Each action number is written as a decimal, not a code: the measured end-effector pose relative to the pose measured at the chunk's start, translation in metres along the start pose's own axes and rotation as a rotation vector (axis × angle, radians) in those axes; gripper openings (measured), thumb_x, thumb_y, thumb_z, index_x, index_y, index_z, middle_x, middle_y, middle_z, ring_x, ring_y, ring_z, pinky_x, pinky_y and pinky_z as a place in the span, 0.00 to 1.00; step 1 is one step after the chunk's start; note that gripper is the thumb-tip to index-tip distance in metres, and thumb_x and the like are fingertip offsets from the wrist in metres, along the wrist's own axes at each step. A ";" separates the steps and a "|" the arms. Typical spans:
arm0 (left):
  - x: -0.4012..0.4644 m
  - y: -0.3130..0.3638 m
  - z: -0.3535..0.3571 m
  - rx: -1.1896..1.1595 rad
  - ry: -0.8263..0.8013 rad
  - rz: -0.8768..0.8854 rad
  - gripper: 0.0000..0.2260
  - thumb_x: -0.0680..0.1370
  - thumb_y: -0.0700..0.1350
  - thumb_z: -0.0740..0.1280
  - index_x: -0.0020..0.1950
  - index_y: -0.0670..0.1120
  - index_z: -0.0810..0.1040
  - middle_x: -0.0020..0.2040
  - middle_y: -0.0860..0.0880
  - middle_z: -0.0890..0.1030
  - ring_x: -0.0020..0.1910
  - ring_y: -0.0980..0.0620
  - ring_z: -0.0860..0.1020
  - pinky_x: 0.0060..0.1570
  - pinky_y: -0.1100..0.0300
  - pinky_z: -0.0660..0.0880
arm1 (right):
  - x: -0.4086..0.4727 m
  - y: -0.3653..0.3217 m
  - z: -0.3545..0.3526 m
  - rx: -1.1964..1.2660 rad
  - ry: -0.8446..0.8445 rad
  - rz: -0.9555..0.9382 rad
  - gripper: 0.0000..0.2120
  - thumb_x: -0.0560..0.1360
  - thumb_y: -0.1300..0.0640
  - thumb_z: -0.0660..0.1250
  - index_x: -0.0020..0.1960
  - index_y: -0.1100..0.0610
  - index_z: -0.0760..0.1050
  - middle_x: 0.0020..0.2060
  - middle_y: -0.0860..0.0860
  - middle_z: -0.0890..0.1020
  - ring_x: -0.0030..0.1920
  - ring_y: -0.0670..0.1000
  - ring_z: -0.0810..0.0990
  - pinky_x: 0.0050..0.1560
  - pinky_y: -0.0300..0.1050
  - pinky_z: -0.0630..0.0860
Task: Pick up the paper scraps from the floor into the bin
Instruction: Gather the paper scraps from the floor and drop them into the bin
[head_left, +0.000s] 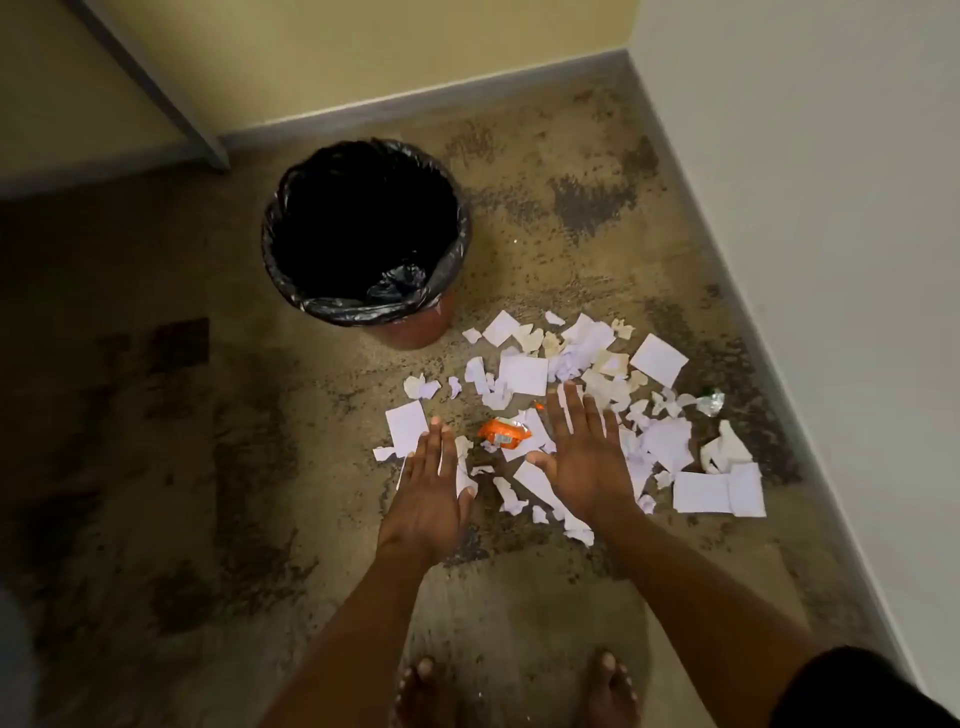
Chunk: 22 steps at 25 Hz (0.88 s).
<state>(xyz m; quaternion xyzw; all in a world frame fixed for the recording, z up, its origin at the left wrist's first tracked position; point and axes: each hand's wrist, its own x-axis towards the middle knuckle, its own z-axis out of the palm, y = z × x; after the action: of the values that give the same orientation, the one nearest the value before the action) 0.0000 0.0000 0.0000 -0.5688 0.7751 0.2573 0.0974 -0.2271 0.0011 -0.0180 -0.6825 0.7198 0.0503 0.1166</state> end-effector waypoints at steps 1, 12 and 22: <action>0.007 -0.005 0.011 0.011 -0.007 -0.006 0.34 0.84 0.58 0.49 0.81 0.45 0.37 0.80 0.45 0.31 0.81 0.46 0.38 0.79 0.49 0.47 | 0.006 -0.002 0.012 0.006 -0.031 0.000 0.42 0.74 0.31 0.51 0.79 0.54 0.47 0.79 0.57 0.51 0.76 0.63 0.58 0.74 0.64 0.57; 0.123 -0.065 0.097 0.148 -0.044 -0.094 0.35 0.79 0.36 0.60 0.82 0.46 0.45 0.81 0.45 0.36 0.79 0.39 0.52 0.73 0.40 0.61 | 0.084 -0.014 0.139 0.046 -0.049 -0.091 0.46 0.72 0.34 0.65 0.78 0.53 0.48 0.78 0.57 0.53 0.74 0.64 0.61 0.69 0.66 0.65; 0.196 -0.117 0.095 -0.005 0.038 -0.199 0.32 0.81 0.48 0.61 0.81 0.59 0.48 0.82 0.48 0.36 0.80 0.35 0.42 0.70 0.31 0.61 | 0.176 -0.040 0.158 0.028 -0.061 -0.298 0.47 0.71 0.43 0.72 0.78 0.50 0.45 0.79 0.55 0.51 0.74 0.61 0.61 0.60 0.59 0.73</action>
<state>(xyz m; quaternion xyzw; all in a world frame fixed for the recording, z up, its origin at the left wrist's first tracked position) 0.0301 -0.1406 -0.2014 -0.6479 0.7158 0.2375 0.1065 -0.1791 -0.1354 -0.2092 -0.7783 0.6072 0.0431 0.1538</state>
